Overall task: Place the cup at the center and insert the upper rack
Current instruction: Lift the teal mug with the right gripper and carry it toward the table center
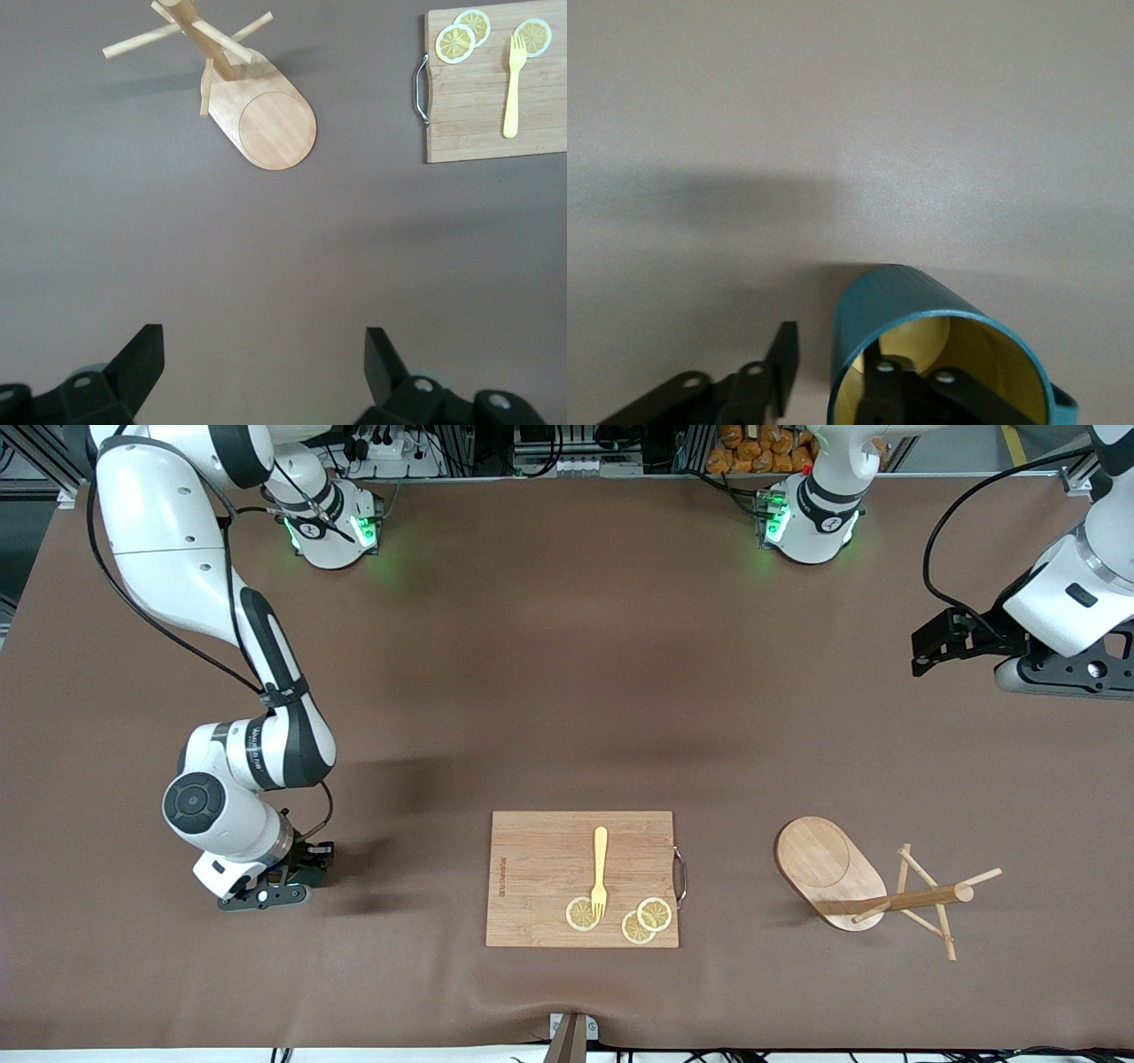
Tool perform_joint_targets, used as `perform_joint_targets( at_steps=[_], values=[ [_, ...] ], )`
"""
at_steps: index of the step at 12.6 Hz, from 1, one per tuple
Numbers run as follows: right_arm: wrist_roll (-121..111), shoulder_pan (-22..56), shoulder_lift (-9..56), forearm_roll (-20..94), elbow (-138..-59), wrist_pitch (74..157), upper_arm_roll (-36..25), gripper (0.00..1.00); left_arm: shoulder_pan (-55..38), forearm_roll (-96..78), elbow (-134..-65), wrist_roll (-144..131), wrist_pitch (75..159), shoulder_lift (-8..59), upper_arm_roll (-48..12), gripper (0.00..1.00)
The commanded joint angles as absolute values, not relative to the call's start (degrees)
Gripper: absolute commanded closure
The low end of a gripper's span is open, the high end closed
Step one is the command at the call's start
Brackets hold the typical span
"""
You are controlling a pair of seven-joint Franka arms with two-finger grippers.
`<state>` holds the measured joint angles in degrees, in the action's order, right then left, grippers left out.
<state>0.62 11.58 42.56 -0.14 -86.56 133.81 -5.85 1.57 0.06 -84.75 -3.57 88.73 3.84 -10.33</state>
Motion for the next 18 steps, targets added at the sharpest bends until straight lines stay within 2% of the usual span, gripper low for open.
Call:
perform_joint_targets(
  at_steps=[1, 5, 7, 11, 18],
  values=[
    [0.79, 11.07, 43.07, 0.09, -86.04, 134.38, -5.27, 1.00, 1.76, 2.45, -84.64, -5.35, 87.55, 3.25, -10.72, 0.00],
    [0.97, 12.47, 41.93, 0.09, -85.96, 133.68, -5.19, 1.00, 2.02, 2.72, -84.55, -7.56, 86.04, 3.08, -12.13, 0.00],
    [0.88, 16.15, 40.52, 0.09, -85.52, 133.68, -5.10, 1.00, 2.37, 2.81, -84.64, -7.56, 85.87, 2.99, -12.13, 0.00],
    [4.46, 28.88, 40.25, 0.96, -82.97, 133.77, -5.10, 1.00, 2.37, 2.72, -84.64, -8.96, 85.96, 2.90, -12.30, 0.00],
    [38.46, 49.46, 41.84, 1.32, -82.09, 134.38, -5.10, 1.00, 2.11, 3.87, -85.69, -8.09, 86.48, 3.51, -12.39, 0.00]
  ],
)
